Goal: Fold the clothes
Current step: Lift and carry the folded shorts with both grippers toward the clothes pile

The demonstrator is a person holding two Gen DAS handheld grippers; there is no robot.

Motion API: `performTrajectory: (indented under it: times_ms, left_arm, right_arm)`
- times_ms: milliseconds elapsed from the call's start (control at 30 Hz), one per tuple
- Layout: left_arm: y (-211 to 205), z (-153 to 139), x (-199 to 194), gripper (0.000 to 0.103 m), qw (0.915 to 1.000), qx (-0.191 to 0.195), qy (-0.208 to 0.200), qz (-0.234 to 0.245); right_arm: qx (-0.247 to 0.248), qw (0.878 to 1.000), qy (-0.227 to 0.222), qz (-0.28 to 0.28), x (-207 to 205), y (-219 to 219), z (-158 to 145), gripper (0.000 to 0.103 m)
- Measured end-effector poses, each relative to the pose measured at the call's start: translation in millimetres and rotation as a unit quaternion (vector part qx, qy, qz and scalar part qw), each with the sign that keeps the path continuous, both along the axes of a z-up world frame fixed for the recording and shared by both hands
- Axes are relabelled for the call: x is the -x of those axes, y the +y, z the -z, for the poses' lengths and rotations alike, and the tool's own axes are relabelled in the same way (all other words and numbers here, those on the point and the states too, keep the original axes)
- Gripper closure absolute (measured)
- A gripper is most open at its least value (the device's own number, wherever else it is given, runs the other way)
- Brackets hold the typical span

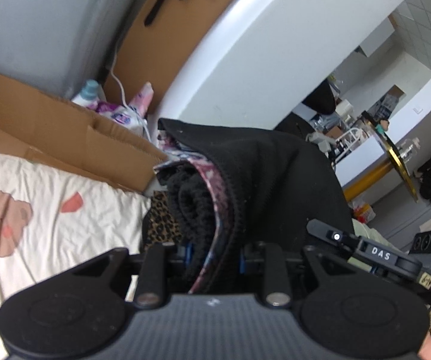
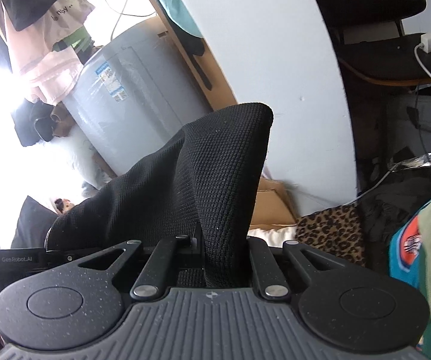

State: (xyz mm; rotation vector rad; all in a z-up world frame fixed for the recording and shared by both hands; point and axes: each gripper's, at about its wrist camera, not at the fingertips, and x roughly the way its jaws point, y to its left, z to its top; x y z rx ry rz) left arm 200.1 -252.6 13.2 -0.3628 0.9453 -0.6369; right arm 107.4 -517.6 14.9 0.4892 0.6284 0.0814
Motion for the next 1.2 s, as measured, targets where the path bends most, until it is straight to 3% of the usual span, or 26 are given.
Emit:
performTrajectory:
  times_ms: [433, 600, 933, 1200]
  left_arm:
    - [-53, 85, -31, 0.075, 0.9976, 0.048, 0.031, 0.039]
    - [-78, 121, -45, 0.074, 0.9967, 0.046, 0.033, 0.059]
    - [-114, 211, -66, 0.074, 0.991, 0.074, 0.076, 0.082]
    - [-123, 272, -77, 0.074, 0.9875, 0.091, 0.091, 0.091]
  right_arm:
    - [0.037, 0.998, 0.032, 0.042, -17, -54, 48, 0.095]
    - [0.044, 0.996, 0.046, 0.065, -29, -77, 82, 0.095]
    - [0.076, 0.989, 0.088, 0.088, -45, -109, 151, 0.095]
    - [0.075, 0.987, 0.1, 0.099, -54, -121, 206, 0.095]
